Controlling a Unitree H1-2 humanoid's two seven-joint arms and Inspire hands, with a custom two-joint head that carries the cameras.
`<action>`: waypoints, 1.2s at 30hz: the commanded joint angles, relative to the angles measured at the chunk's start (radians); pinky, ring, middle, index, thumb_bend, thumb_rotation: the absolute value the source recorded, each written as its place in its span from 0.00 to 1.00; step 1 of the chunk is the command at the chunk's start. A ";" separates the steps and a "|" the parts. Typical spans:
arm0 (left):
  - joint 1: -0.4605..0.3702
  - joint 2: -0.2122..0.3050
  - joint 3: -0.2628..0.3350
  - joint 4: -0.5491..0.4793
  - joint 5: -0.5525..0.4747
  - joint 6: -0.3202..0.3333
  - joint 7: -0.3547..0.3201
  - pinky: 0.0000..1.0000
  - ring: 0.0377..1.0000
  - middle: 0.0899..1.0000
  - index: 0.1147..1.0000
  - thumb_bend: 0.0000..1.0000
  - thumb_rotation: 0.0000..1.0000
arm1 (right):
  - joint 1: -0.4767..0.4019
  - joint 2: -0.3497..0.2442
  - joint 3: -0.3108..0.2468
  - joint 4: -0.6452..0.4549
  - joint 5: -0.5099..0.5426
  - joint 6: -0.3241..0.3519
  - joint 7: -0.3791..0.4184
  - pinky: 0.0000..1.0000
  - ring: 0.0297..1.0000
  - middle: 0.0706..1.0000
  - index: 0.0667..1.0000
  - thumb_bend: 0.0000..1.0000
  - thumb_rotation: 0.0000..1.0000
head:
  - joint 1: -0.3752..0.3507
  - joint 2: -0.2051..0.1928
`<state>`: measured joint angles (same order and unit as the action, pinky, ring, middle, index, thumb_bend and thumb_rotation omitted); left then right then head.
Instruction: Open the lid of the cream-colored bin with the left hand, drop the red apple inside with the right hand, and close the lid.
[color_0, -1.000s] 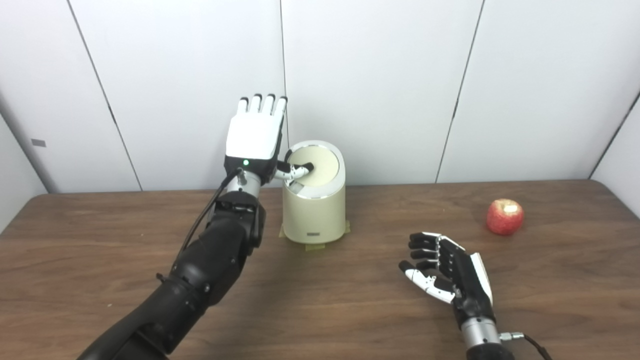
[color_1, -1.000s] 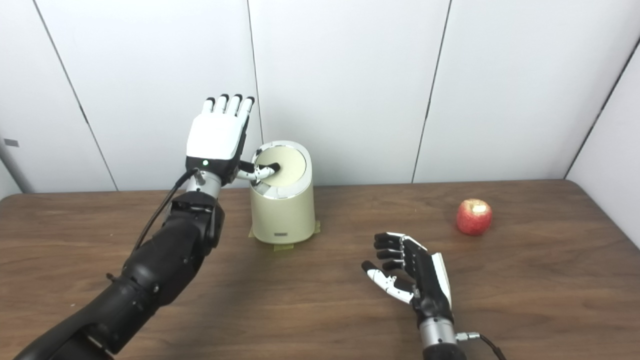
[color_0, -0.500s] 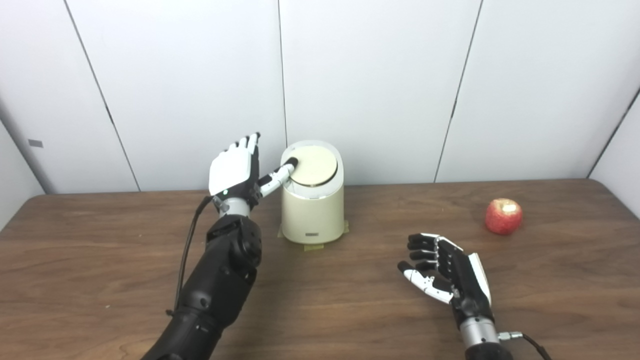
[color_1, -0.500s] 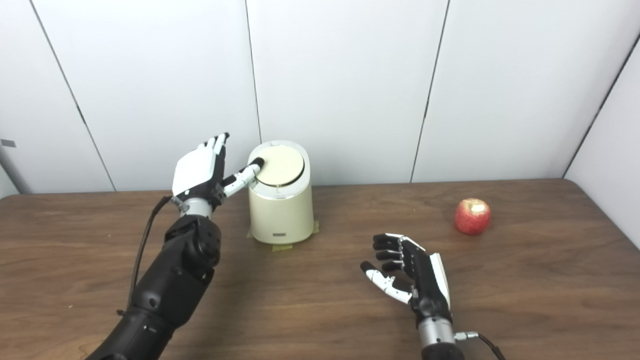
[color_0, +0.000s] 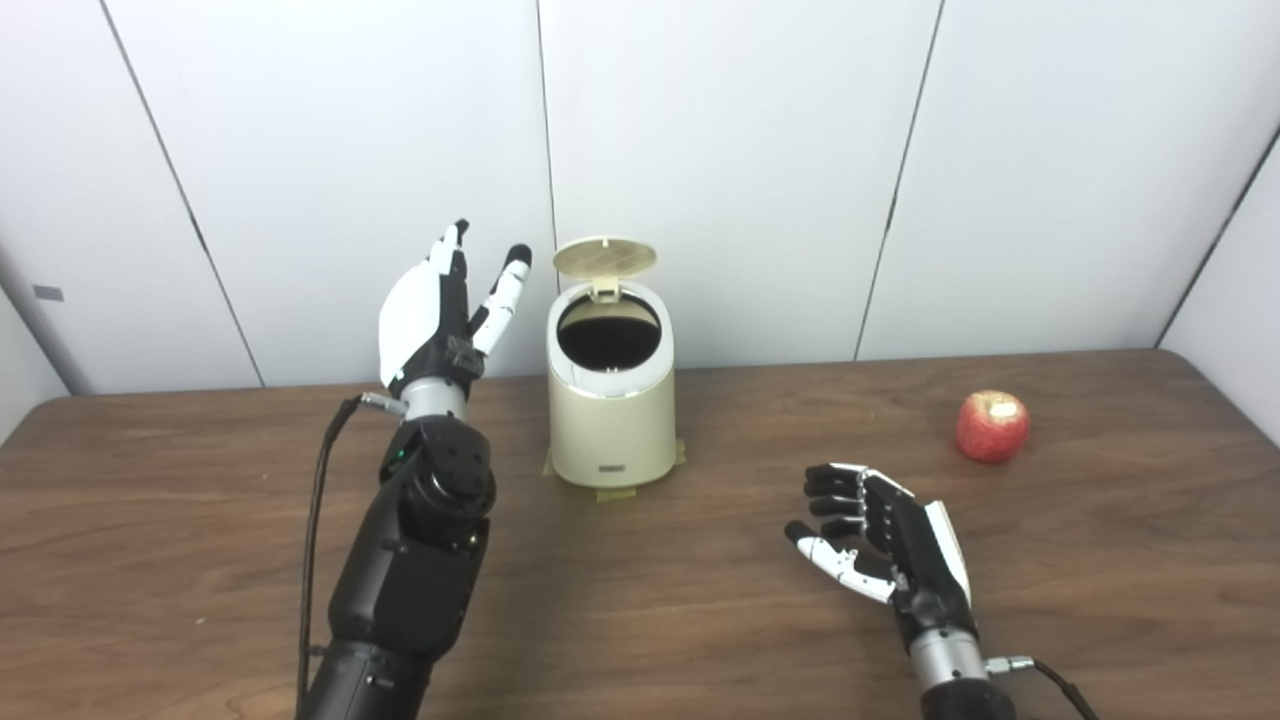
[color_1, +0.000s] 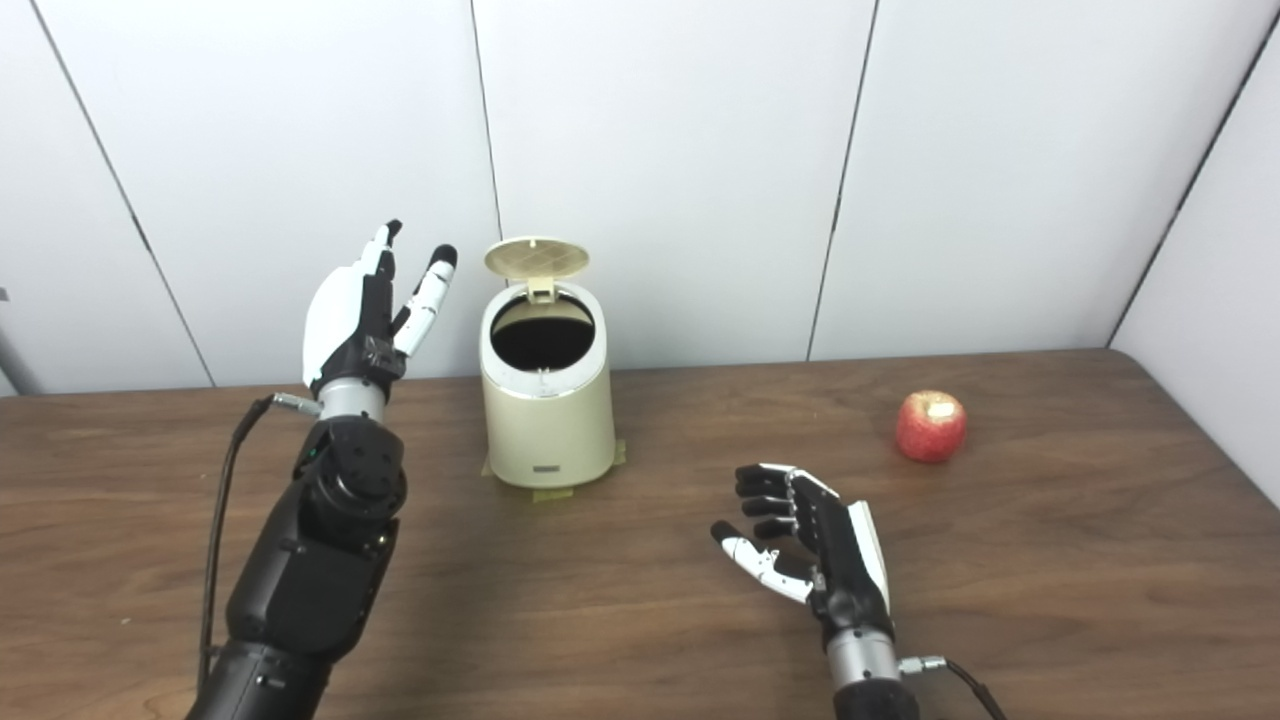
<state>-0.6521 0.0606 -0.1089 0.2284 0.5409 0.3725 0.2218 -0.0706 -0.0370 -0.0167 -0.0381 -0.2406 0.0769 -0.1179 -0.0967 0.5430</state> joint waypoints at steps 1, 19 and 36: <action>-0.014 0.023 0.013 -0.075 -0.010 -0.036 -0.001 1.00 1.00 1.00 1.00 0.43 1.00 | -0.032 0.002 -0.007 -0.033 0.009 -0.007 -0.008 0.56 0.63 0.64 0.62 0.27 0.08 | 0.003 -0.001; 0.290 0.146 0.183 -0.294 -0.599 -0.314 -0.322 0.95 0.96 0.95 0.92 0.38 0.89 | -0.144 -0.245 0.137 -0.232 -0.691 0.188 0.102 0.72 0.84 0.86 0.83 0.95 0.59 | 0.000 0.009; 0.505 0.193 0.179 -0.357 -0.572 -0.513 -0.354 0.89 0.90 0.88 0.85 0.46 0.76 | -0.463 -0.492 0.112 -0.195 -0.844 0.386 0.647 0.61 0.90 0.92 0.82 1.00 0.30 | -0.009 0.001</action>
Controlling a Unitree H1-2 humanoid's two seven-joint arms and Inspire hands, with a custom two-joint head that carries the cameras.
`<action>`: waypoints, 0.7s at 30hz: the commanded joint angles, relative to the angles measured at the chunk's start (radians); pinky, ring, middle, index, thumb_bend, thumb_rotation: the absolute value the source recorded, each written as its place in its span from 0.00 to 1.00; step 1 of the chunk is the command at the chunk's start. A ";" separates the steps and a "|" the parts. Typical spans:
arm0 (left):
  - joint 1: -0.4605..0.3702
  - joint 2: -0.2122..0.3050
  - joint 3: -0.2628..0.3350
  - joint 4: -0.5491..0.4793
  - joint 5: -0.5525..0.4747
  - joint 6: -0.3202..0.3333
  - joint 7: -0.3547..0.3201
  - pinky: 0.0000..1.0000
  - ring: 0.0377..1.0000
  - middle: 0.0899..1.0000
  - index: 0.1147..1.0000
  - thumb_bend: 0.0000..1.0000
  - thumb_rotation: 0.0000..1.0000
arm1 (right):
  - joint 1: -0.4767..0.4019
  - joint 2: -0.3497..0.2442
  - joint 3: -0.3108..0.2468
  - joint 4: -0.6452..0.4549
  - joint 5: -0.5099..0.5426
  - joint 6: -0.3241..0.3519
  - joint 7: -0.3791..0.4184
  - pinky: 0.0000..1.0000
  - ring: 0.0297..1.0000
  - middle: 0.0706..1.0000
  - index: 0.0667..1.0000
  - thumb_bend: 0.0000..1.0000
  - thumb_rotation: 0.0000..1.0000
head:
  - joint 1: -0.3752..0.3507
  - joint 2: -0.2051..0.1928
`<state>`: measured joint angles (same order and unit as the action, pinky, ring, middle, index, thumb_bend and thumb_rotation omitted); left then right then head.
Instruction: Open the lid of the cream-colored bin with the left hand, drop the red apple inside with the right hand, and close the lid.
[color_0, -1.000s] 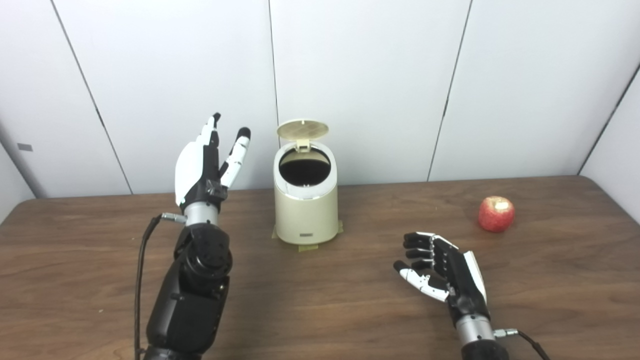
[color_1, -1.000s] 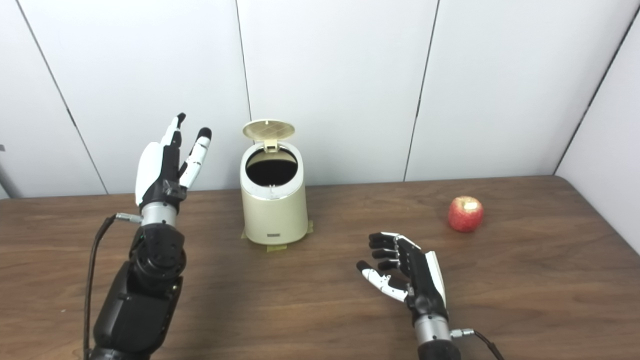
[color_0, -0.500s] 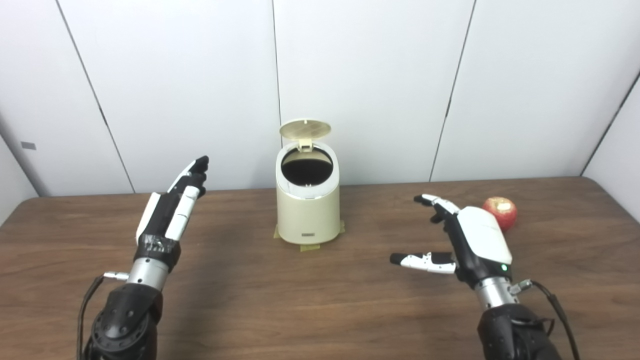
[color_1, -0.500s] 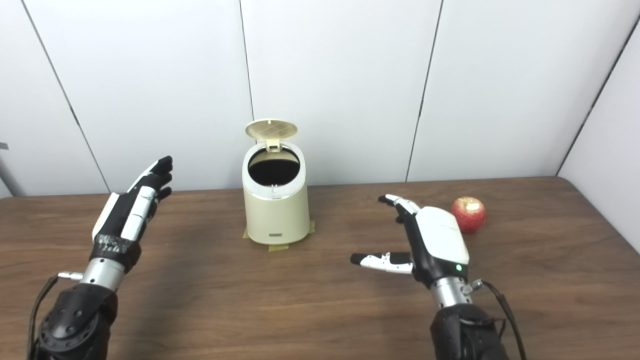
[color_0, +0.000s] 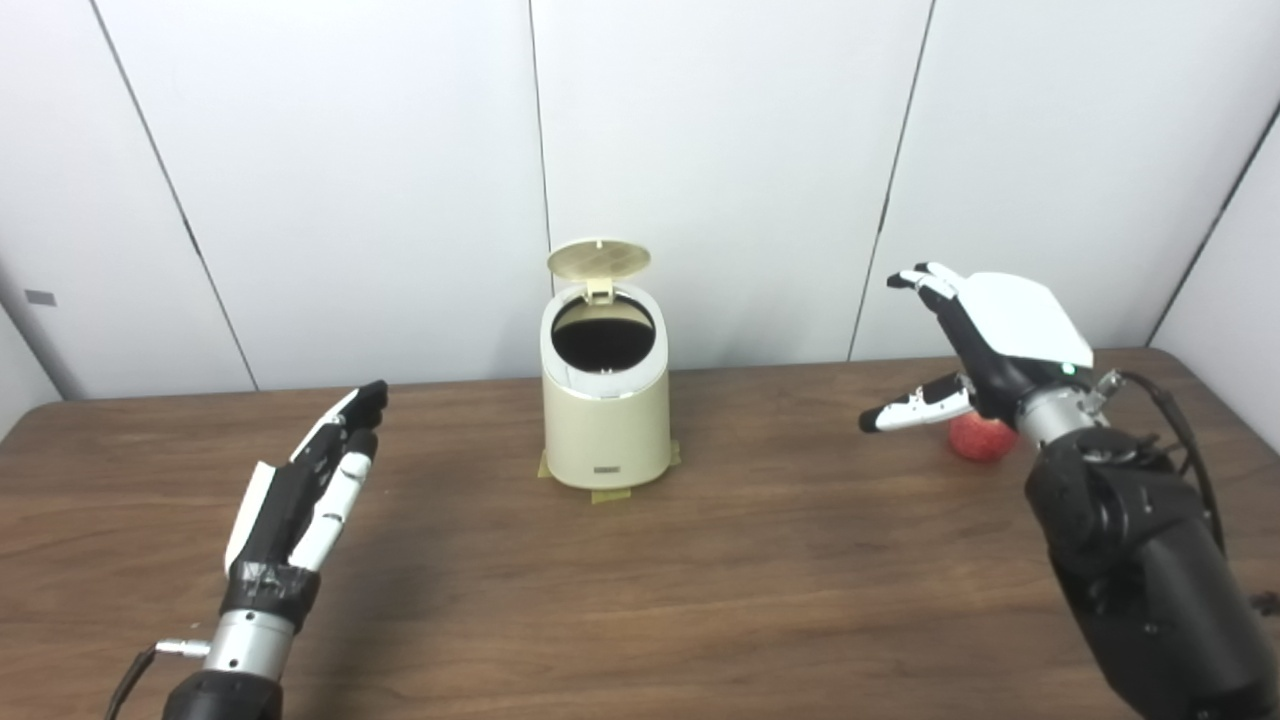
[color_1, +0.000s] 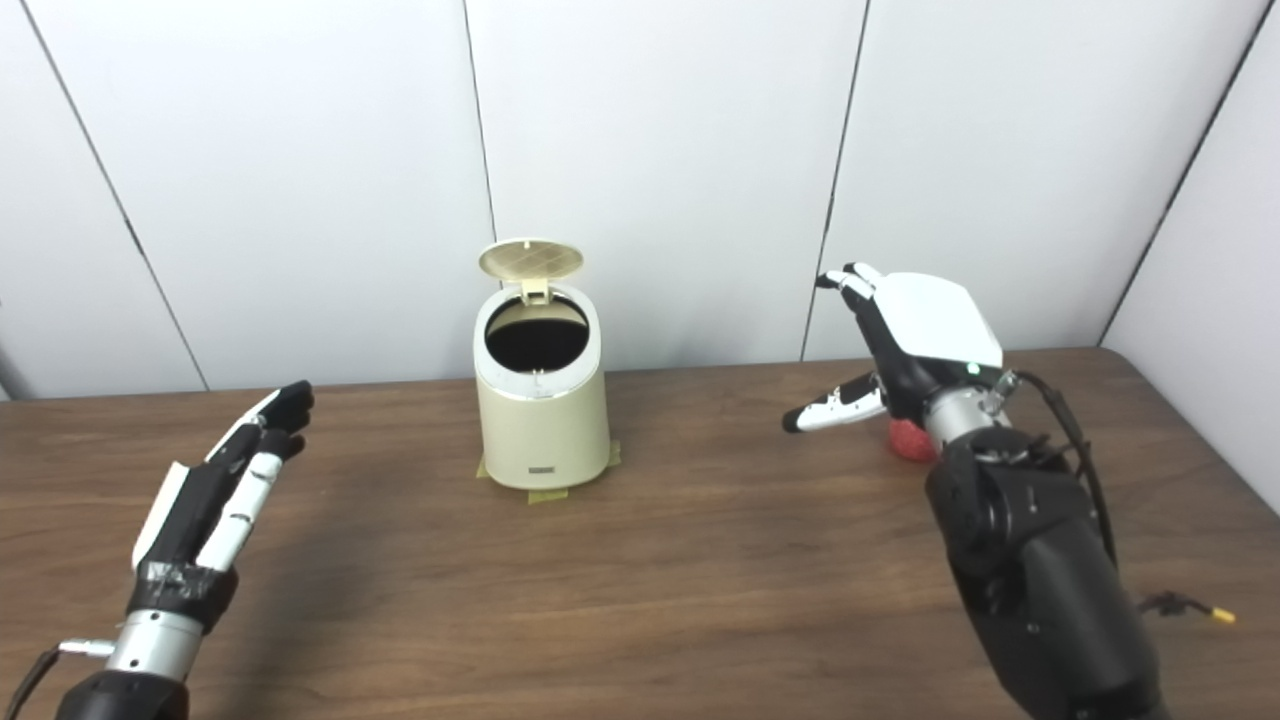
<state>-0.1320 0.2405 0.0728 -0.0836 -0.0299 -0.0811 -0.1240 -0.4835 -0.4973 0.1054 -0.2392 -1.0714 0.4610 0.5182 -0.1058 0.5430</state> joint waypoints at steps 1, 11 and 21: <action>-0.003 0.012 -0.003 -0.053 -0.013 -0.066 -0.015 0.89 0.90 0.88 0.84 0.46 0.76 | -0.064 -0.048 -0.004 0.033 -0.017 0.001 0.027 0.61 0.90 0.92 0.82 1.00 0.30 | 0.001 0.000; 0.048 0.010 0.006 -0.075 -0.031 -0.072 -0.028 0.91 0.91 0.88 0.84 0.44 0.79 | -0.184 -0.117 0.098 0.397 -0.060 0.003 0.041 0.58 0.94 0.96 0.83 1.00 0.34 | -0.001 0.003; 0.054 0.007 0.010 -0.049 0.015 -0.119 -0.016 0.87 0.89 0.87 0.84 0.44 0.76 | -0.202 -0.111 0.135 0.580 0.032 -0.026 -0.016 0.56 0.87 0.95 0.83 1.00 0.36 | 0.008 0.009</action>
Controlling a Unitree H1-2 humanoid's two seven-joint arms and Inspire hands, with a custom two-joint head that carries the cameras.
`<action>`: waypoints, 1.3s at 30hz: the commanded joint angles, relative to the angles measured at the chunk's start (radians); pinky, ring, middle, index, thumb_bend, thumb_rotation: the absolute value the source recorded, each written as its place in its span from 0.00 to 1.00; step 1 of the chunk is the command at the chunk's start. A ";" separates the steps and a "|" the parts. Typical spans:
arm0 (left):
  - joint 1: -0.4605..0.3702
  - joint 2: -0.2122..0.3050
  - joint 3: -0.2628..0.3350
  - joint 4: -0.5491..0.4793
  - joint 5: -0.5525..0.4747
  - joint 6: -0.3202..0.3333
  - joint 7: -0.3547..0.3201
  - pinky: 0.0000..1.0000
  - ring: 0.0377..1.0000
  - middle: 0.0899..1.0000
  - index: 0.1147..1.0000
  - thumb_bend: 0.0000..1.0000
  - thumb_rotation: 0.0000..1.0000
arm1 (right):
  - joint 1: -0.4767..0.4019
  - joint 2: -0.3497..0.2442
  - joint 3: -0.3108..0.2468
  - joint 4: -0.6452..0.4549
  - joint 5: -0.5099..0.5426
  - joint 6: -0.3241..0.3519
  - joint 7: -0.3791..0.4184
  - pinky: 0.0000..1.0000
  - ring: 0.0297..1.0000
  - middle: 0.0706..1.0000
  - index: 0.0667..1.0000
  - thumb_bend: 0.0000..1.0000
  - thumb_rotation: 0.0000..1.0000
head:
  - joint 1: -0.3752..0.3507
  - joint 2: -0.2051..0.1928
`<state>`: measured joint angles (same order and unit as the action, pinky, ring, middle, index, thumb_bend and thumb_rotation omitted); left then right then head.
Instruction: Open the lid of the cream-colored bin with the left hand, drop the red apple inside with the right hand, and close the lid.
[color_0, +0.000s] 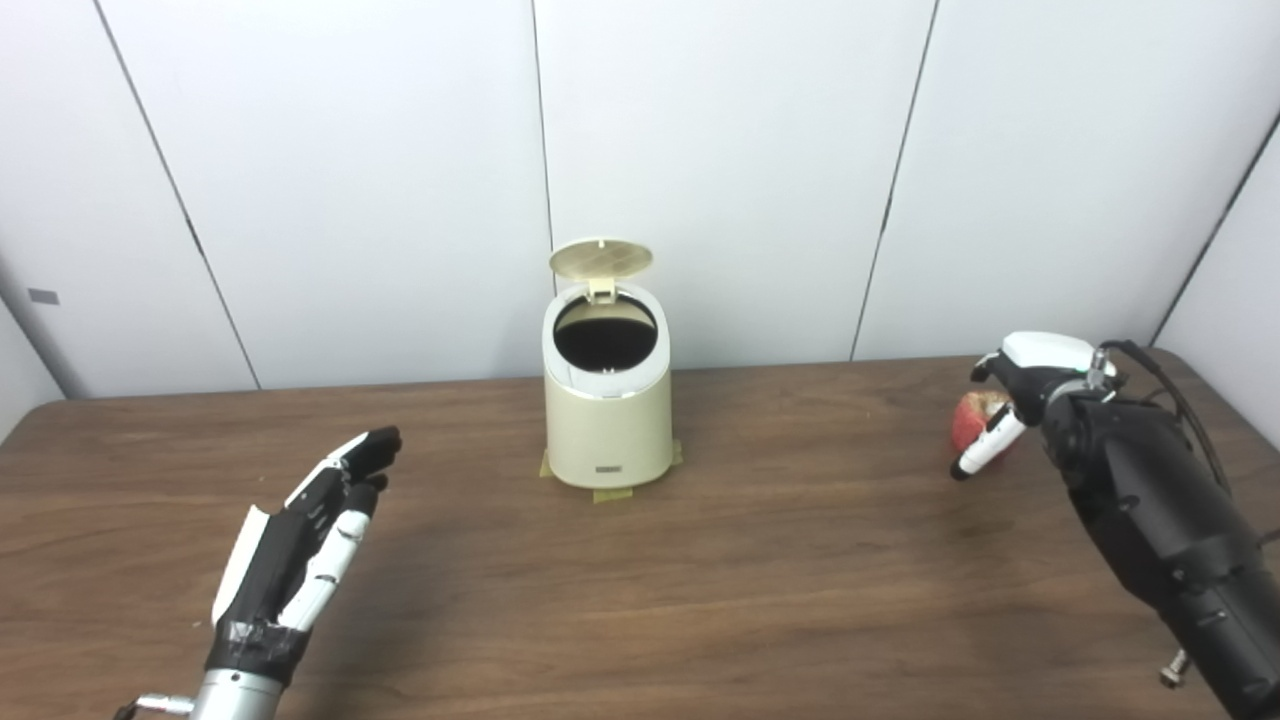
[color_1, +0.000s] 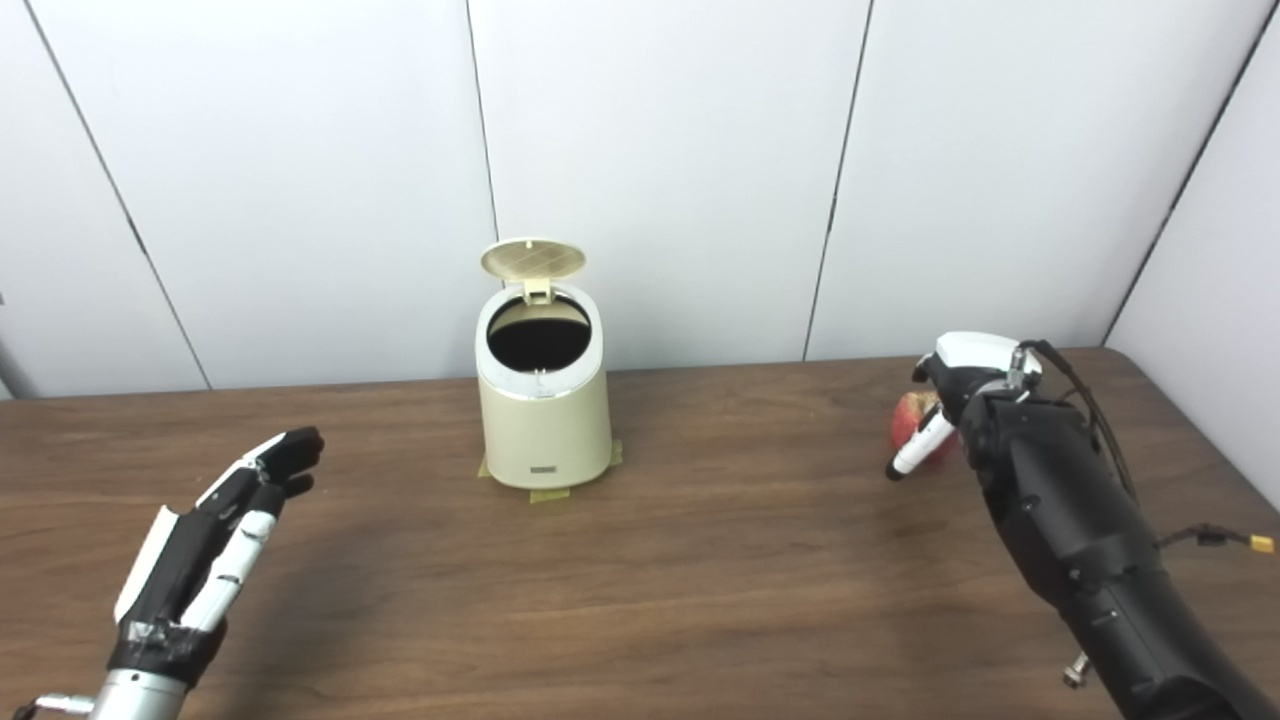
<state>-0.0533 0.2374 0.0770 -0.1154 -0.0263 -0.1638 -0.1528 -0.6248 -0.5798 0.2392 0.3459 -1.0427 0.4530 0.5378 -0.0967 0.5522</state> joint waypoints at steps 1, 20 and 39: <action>-0.024 0.009 0.005 -0.018 0.012 -0.038 0.013 0.86 0.89 0.87 0.84 0.43 0.75 | -0.061 -0.032 0.011 0.003 0.007 -0.023 -0.039 0.56 0.84 0.94 0.83 1.00 0.38 | -0.001 0.001; -0.001 -0.008 0.012 -0.031 0.014 -0.063 0.017 0.83 0.87 0.86 0.82 0.42 0.66 | -0.043 -0.022 0.072 0.059 0.094 -0.038 -0.136 0.58 0.83 0.91 0.86 0.93 0.27 | 0.008 0.008; 0.030 -0.021 0.020 -0.062 0.011 -0.082 0.021 0.84 0.87 0.87 0.83 0.41 0.70 | -0.071 -0.004 0.121 0.273 0.117 -0.158 -0.606 0.34 0.37 0.44 0.50 0.52 0.00 | 0.013 0.011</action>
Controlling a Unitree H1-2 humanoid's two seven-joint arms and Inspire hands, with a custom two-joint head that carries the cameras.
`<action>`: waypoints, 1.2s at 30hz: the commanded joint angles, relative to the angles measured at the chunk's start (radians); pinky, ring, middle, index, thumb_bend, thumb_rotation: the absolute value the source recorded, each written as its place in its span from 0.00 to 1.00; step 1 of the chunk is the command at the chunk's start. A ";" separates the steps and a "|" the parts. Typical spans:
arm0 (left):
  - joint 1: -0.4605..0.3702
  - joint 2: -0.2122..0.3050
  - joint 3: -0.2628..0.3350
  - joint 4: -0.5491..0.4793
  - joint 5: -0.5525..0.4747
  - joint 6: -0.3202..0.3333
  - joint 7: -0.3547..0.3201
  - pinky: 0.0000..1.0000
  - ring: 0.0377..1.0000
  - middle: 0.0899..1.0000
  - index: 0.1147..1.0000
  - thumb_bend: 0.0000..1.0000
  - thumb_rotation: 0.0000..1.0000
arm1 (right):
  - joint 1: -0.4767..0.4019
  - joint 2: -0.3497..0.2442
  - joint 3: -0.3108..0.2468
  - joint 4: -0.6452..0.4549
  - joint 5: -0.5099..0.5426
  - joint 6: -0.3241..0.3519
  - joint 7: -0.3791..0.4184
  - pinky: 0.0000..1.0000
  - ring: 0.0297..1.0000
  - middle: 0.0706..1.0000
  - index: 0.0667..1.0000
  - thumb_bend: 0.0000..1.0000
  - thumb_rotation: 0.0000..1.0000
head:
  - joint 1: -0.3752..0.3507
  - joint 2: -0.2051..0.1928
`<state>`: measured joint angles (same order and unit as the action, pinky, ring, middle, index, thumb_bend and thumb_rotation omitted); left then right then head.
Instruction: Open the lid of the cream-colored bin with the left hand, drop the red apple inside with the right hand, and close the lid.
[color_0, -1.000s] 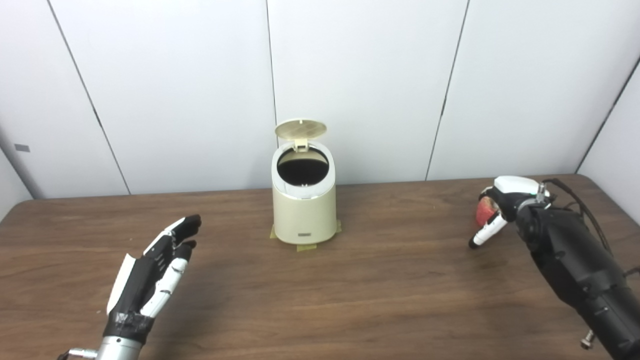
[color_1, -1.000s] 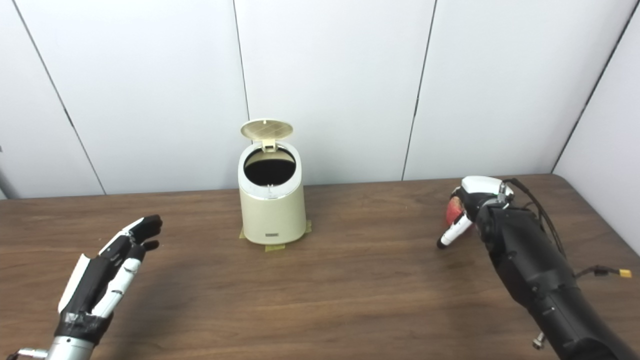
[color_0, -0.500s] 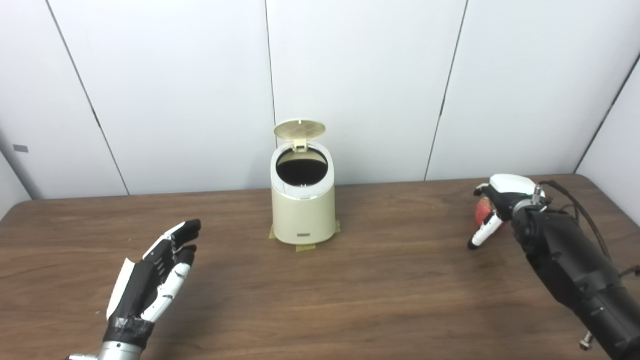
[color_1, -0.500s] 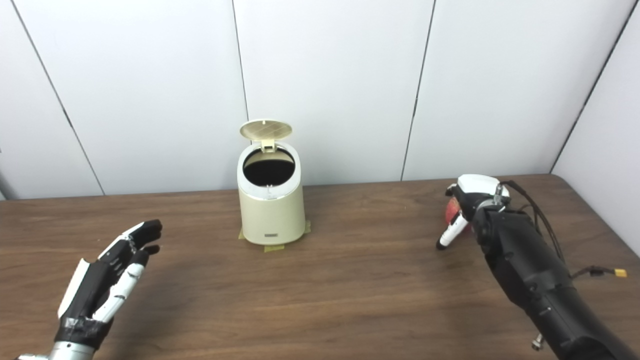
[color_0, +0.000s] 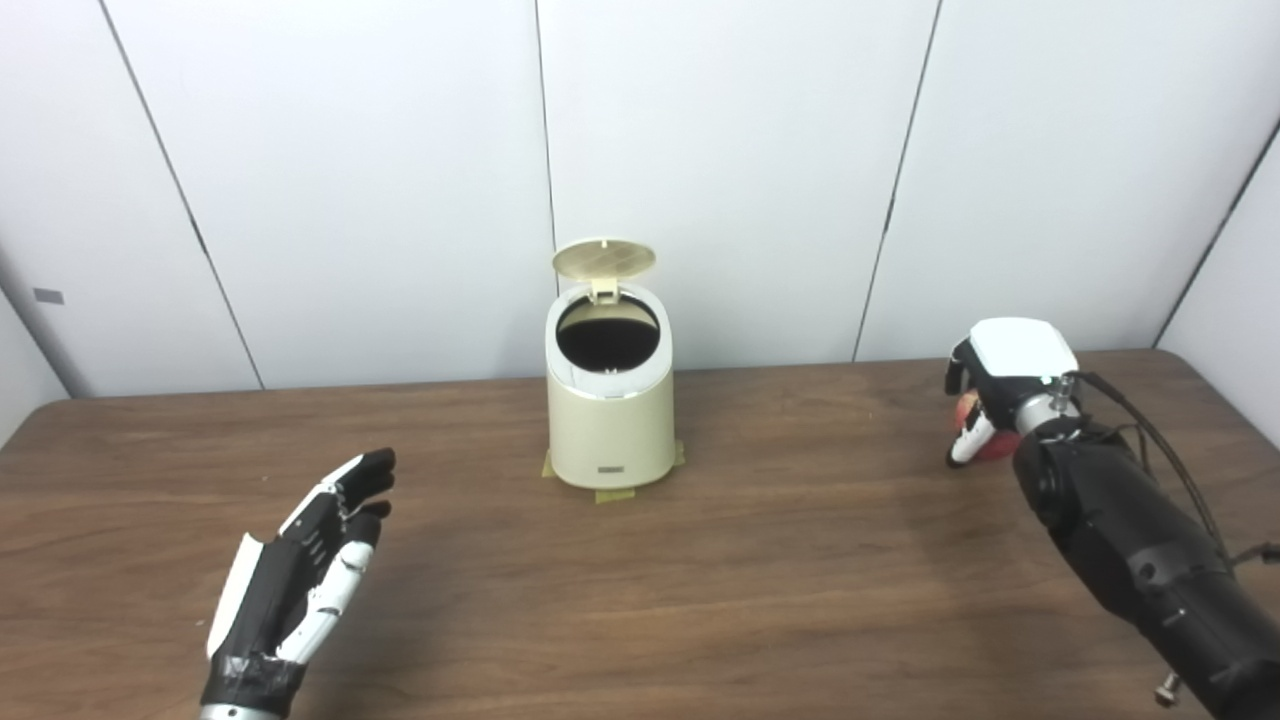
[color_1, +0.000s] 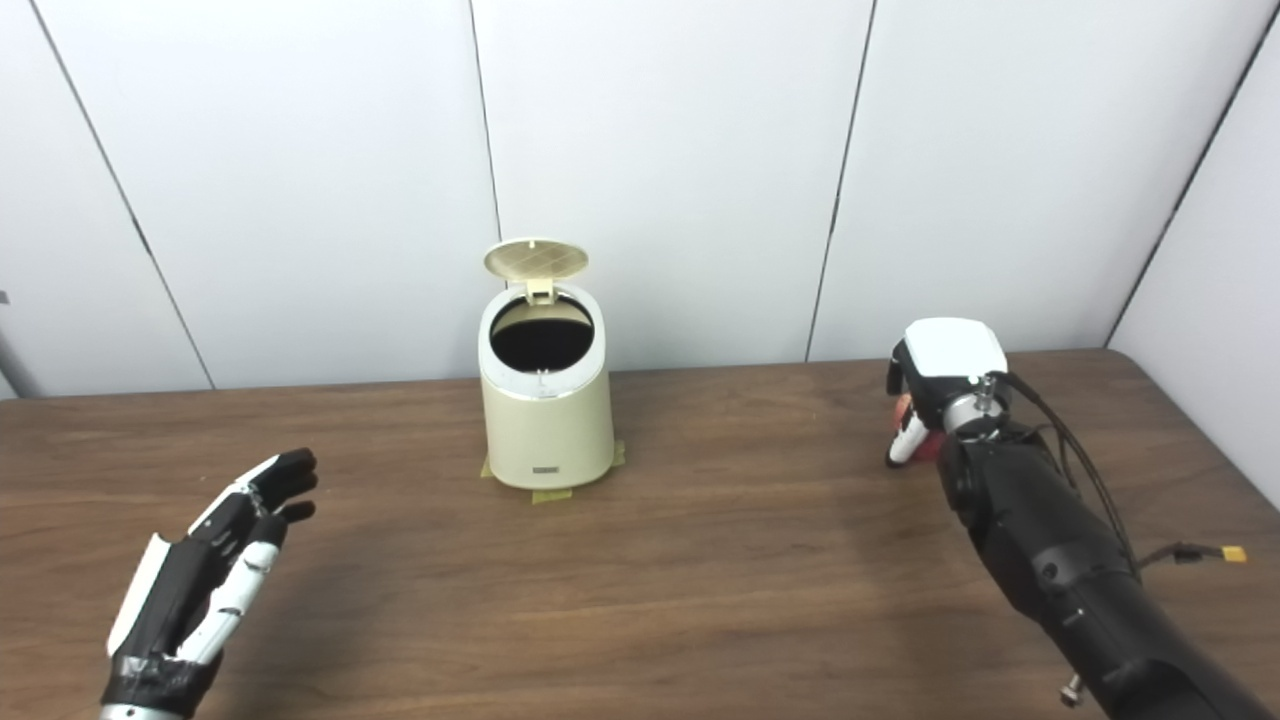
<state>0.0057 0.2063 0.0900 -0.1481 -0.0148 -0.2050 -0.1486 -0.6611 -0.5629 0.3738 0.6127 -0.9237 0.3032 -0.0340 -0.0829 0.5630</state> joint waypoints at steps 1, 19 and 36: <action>-0.030 0.009 0.008 -0.027 -0.002 -0.043 0.017 0.83 0.87 0.87 0.83 0.41 0.70 | -0.034 -0.020 -0.015 0.012 0.003 -0.013 -0.049 0.34 0.37 0.44 0.49 0.52 0.00 | 0.000 0.001; -0.037 -0.003 0.012 -0.016 -0.010 -0.039 0.032 0.82 0.87 0.86 0.82 0.40 0.68 | -0.017 0.004 -0.023 -0.268 0.030 0.095 0.104 0.27 0.34 0.42 0.49 0.51 0.00 | -0.001 -0.002; -0.041 -0.015 0.006 0.003 0.003 -0.045 0.039 0.79 0.85 0.85 0.81 0.41 0.63 | 0.010 0.038 -0.019 -0.833 0.001 -0.030 0.347 0.27 0.40 0.49 0.45 0.52 0.00 | -0.001 -0.004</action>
<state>-0.0026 0.1857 0.0950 -0.1342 -0.0133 -0.2130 -0.1218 -0.5999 -0.5142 0.3661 -0.1757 -0.9035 0.3056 0.3173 -0.0828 0.5584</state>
